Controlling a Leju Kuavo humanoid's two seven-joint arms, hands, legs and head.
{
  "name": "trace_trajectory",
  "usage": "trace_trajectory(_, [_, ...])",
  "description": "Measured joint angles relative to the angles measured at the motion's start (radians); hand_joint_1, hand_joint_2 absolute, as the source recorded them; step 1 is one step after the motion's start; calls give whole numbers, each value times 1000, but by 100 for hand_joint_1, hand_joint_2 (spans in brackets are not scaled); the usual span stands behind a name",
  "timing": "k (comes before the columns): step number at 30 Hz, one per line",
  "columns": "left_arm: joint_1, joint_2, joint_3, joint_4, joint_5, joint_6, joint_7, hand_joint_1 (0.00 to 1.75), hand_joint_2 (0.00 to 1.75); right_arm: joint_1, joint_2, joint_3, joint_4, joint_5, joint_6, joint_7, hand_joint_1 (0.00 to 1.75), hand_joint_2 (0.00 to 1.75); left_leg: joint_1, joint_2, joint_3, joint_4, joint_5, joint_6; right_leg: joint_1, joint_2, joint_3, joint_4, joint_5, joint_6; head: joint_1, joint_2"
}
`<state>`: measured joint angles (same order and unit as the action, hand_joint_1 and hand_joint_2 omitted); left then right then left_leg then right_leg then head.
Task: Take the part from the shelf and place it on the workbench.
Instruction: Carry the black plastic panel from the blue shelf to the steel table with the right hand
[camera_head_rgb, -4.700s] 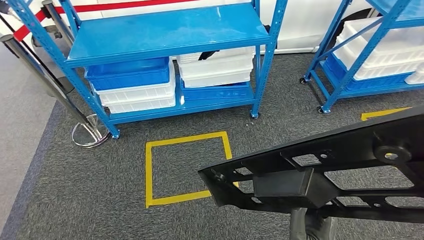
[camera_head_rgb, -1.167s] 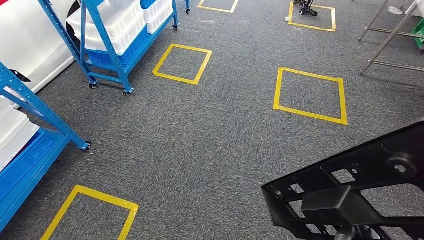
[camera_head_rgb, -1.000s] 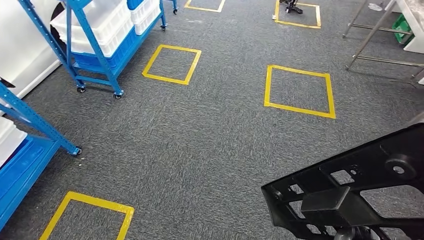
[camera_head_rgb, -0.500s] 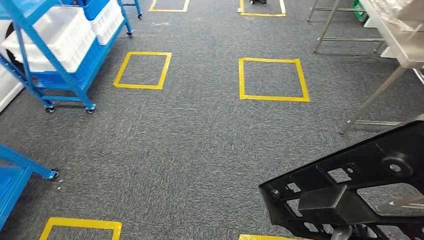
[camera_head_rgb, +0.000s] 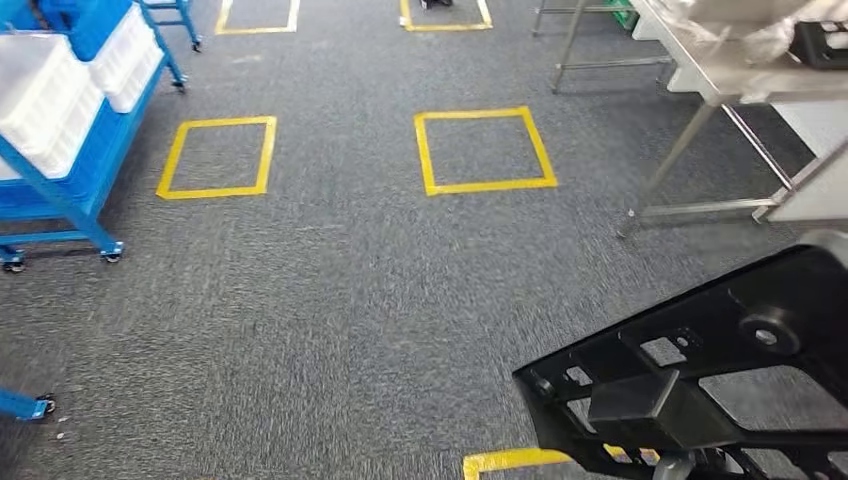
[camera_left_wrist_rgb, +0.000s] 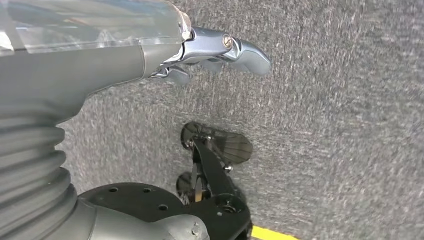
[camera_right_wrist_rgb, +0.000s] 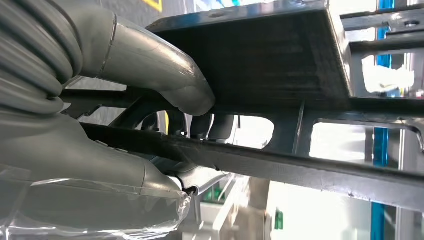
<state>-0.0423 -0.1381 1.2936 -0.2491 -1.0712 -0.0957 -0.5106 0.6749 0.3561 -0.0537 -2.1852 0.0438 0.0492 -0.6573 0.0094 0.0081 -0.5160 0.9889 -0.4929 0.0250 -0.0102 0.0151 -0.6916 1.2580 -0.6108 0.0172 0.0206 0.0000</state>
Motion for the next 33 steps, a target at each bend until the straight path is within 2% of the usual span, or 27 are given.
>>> trace_trajectory(1, [1,0,1,0,-2,0,0,0,175,0,0,0,0,0,0,0,175,175,-1,14,0,0,-2,0,-3,-5,-16,31,-5,3,0,0])
trace_trajectory(2, [0,0,2,0,-4,0,0,0,175,0,0,0,0,0,1,0,175,175,-1,28,2,0,-4,-2,-5,-10,-13,26,9,5,0,0])
trace_trajectory(3, [0,0,2,0,-6,0,0,0,175,0,0,0,0,0,2,0,175,175,-1,40,4,0,-6,-4,-7,-16,10,-17,39,6,0,0])
trace_trajectory(5, [-1,-1,3,0,-8,0,0,0,175,-1,0,0,0,0,4,0,175,175,-3,61,13,1,-13,-12,-3,-57,89,-155,98,1,0,0])
trace_trajectory(6, [-1,-2,3,0,-8,0,-1,0,175,-1,0,0,0,0,5,0,175,175,-5,68,17,2,-17,-17,1,-74,118,-208,113,-4,0,0])
trace_trajectory(7, [-2,-2,4,0,-8,0,-1,0,175,-2,0,0,0,0,6,0,175,175,-7,76,21,3,-20,-23,5,-87,132,-236,117,-9,-1,0])
trace_trajectory(8, [-3,-2,4,0,-8,0,-1,0,175,-2,0,0,0,0,6,0,175,175,-8,85,24,3,-23,-28,10,-86,133,-242,114,-13,-1,0])
trace_trajectory(10, [-7,-2,4,0,-8,0,-1,0,175,-1,0,0,0,0,7,0,175,175,-5,95,31,4,-30,-38,9,-63,133,-247,118,-24,-2,0])
trace_trajectory(12, [-9,-3,4,0,-8,0,-2,0,175,-1,0,0,-1,0,7,0,175,175,-1,63,16,48,-64,-46,4,-43,136,-257,124,-37,-5,0])
trace_trajectory(14, [-7,-3,5,0,-8,0,-3,0,175,-3,1,0,-1,-1,8,0,175,175,2,16,-41,172,-129,-49,3,-23,137,-259,127,-45,-9,0])
trace_trajectory(15, [-5,-3,5,0,-8,0,-3,0,175,-3,1,0,-1,-1,9,0,175,175,2,6,-74,239,-153,-51,4,-11,137,-258,127,-47,-10,0])
trace_trajectory(16, [-3,-3,5,0,-8,0,-3,0,175,-3,1,0,0,-1,10,0,175,175,3,1,-99,285,-161,-52,5,3,137,-257,126,-48,-10,0])
trace_trajectory(17, [-2,-3,6,0,-8,0,-3,0,175,-3,1,0,0,-1,12,0,175,175,3,-1,-109,293,-149,-52,6,17,138,-255,126,-47,-9,0])
trace_trajectory(18, [-1,-3,6,0,-9,0,-3,0,175,-3,1,0,0,-1,13,0,175,175,3,-3,-100,262,-118,-52,6,30,139,-252,125,-47,-9,0])
trace_trajectory(19, [-1,-3,6,0,-10,0,-3,0,175,-3,1,0,0,-1,14,0,175,175,4,-13,-76,198,-76,-50,5,44,140,-249,123,-44,-10,0])
trace_trajectory(21, [-1,-3,7,0,-12,0,-3,0,175,-4,1,0,0,1,16,0,175,175,7,-55,-30,78,-24,-45,5,68,136,-238,118,-36,-10,0])
trace_trajectory(22, [-2,-3,7,0,-14,-1,-4,0,175,-4,1,0,0,2,18,0,175,175,6,-72,-17,45,-16,-42,5,78,132,-233,116,-30,-10,0])
trace_trajectory(23, [-3,-3,7,0,-16,-2,-4,0,175,-4,1,0,0,3,20,0,175,175,5,-78,-14,36,-20,-37,5,87,129,-232,117,-23,-10,0])
trace_trajectory(25, [-6,-3,8,0,-19,-4,-4,0,175,-4,1,0,0,5,25,0,175,175,3,-61,-11,29,-14,-23,2,98,124,-232,119,-11,-10,0])
trace_trajectory(27, [-7,-4,8,0,-21,-6,-4,0,175,-4,0,0,-1,8,28,0,175,175,5,-38,-6,18,-6,-8,3,60,108,-200,95,-2,-6,0])
trace_trajectory(29, [-6,-4,8,0,-22,-7,-4,0,175,-7,0,0,0,9,30,0,175,175,4,-14,-7,12,-2,0,3,8,58,-98,34,5,-3,0])
trace_trajectory(30, [-4,-3,9,0,-23,-8,-4,0,175,-9,0,0,0,9,30,0,175,175,3,-1,-8,12,-2,2,1,-2,26,-35,4,8,-3,0])
trace_trajectory(31, [-3,-3,10,0,-24,-9,-4,0,175,-9,0,0,0,10,30,0,175,175,2,13,-9,12,-3,2,-1,-5,2,12,-11,11,-3,0])
trace_trajectory(32, [-2,-3,10,0,-25,-9,-4,0,175,-9,0,0,0,11,30,0,175,175,1,26,-9,12,-4,2,-2,-7,-6,29,-8,12,-3,0])
trace_trajectory(33, [-2,-4,11,0,-25,-10,-4,0,175,-9,0,0,0,12,31,0,175,175,0,39,-8,12,-5,0,-3,-11,6,7,13,12,-3,0])
